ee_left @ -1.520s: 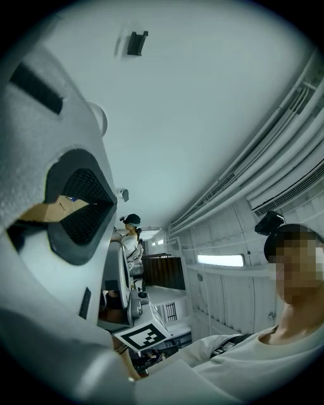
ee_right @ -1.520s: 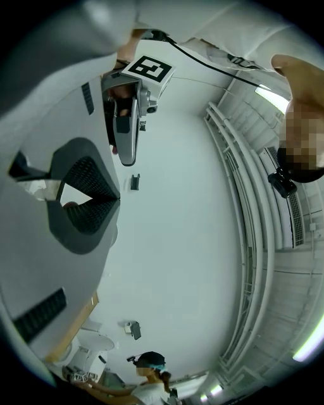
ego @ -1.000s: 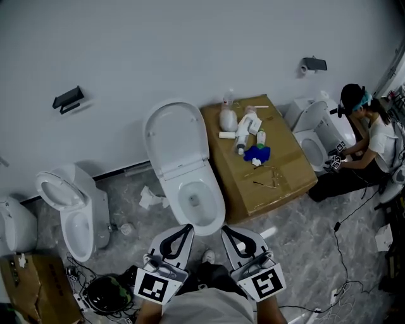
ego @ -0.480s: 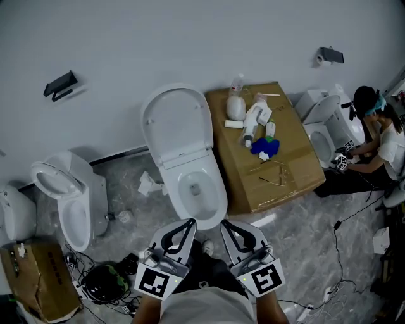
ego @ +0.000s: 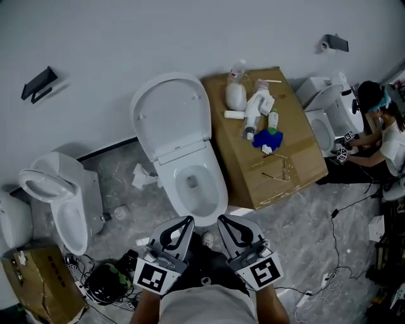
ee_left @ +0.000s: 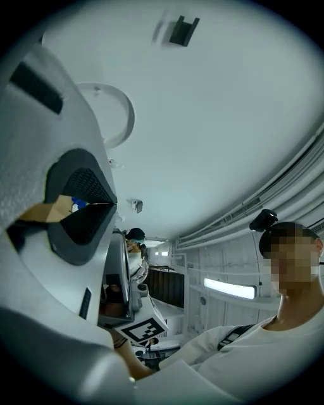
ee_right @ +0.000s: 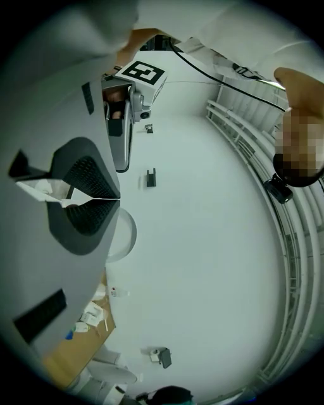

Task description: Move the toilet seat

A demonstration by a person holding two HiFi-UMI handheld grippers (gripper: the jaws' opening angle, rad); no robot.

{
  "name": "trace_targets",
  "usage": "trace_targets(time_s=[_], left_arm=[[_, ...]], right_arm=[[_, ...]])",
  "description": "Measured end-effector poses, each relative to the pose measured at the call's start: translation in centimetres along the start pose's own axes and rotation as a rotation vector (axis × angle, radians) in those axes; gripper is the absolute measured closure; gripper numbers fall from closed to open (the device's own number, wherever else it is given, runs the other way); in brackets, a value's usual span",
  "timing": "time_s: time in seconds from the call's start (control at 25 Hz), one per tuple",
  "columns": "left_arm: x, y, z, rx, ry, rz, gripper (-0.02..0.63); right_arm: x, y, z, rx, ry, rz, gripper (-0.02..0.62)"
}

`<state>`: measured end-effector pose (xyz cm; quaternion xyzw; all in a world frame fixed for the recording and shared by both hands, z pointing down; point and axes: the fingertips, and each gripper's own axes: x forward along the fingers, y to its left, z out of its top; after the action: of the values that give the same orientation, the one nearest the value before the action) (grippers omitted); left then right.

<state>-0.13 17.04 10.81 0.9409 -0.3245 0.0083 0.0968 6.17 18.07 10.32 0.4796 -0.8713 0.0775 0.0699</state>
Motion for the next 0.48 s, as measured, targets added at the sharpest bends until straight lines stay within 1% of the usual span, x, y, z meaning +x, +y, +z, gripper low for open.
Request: trace_targets(time_s=[0.28, 0.48], left_arm=[[1.8, 3.4, -3.1, -0.024, 0.081, -0.010, 0.595], [2.8, 5.5, -5.4, -0.042, 0.125, 0.010, 0.594]], right_arm=[[3.9, -1.5, -2.7, 0.035, 0.065, -0.022, 0.581], [5.6, -2.5, -4.9, 0.056, 0.103, -0.017, 0.580]])
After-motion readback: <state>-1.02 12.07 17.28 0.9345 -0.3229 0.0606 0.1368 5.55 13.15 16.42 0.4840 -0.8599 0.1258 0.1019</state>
